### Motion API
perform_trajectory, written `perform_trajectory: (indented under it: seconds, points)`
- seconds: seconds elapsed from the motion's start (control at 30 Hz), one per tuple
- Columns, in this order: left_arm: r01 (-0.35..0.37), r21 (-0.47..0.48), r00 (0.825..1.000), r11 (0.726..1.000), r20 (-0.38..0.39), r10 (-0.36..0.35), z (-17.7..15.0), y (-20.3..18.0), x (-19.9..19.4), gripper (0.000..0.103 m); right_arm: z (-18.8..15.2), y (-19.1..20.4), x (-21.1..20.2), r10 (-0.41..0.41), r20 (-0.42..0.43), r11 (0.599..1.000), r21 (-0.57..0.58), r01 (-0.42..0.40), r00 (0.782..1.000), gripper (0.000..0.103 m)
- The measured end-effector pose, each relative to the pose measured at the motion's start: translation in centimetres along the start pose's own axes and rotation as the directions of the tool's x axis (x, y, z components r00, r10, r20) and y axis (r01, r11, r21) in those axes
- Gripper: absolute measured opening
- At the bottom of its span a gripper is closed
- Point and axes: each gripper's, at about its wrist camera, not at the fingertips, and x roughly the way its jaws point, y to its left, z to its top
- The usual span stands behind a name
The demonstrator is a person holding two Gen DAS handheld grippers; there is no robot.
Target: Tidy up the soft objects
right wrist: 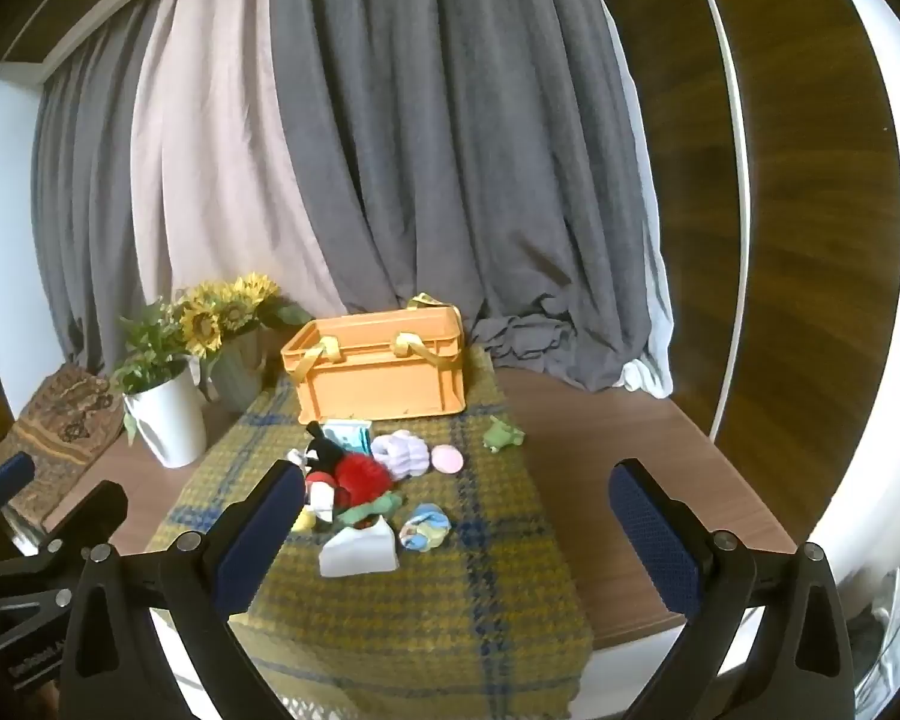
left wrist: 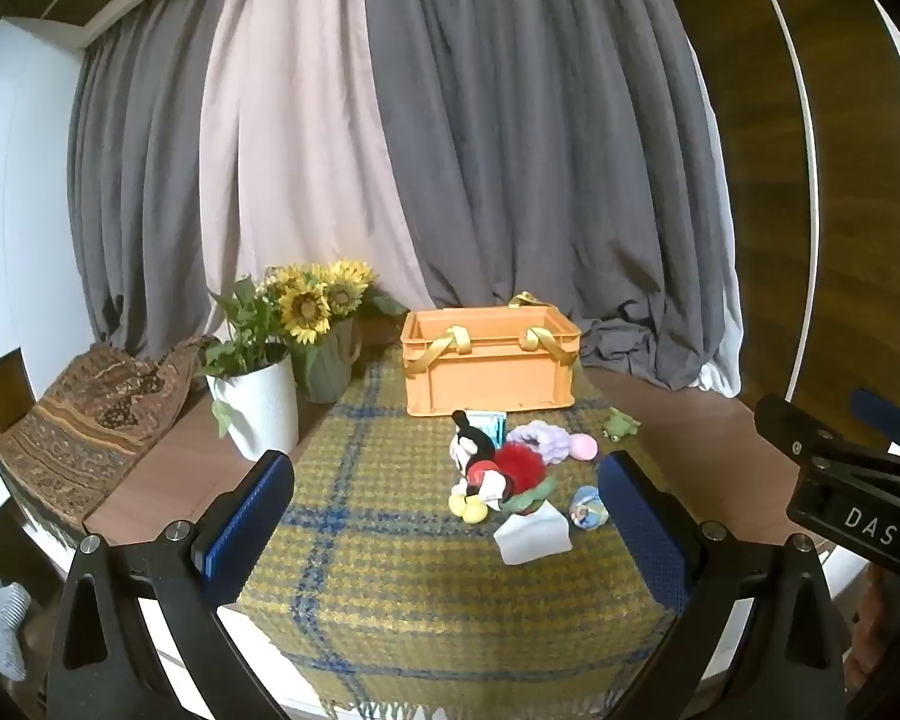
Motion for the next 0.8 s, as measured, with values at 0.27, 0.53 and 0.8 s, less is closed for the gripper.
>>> perform_trajectory:
  seconds: [0.27,0.53,0.8]
  points:
    - [-0.007,0.009,0.999,1.000,0.049,0.006,0.5,-0.5,-0.9,0.103,0.1,0.0,-0.2,0.010,-0.004,1.000,-0.003,-0.010,1.000,0.103]
    - [-0.009,0.007,0.998,1.000,0.054,0.009,1.6,-0.5,-1.0,0.103,0.5,-0.1,-0.5,0.011,0.008,1.000,0.002,-0.011,1.000,0.103]
    - [-0.014,0.006,0.998,1.000,0.068,0.014,1.6,-0.3,-1.4,0.103,0.1,-0.2,-0.8,0.013,0.019,1.000,0.008,-0.013,1.000,0.103]
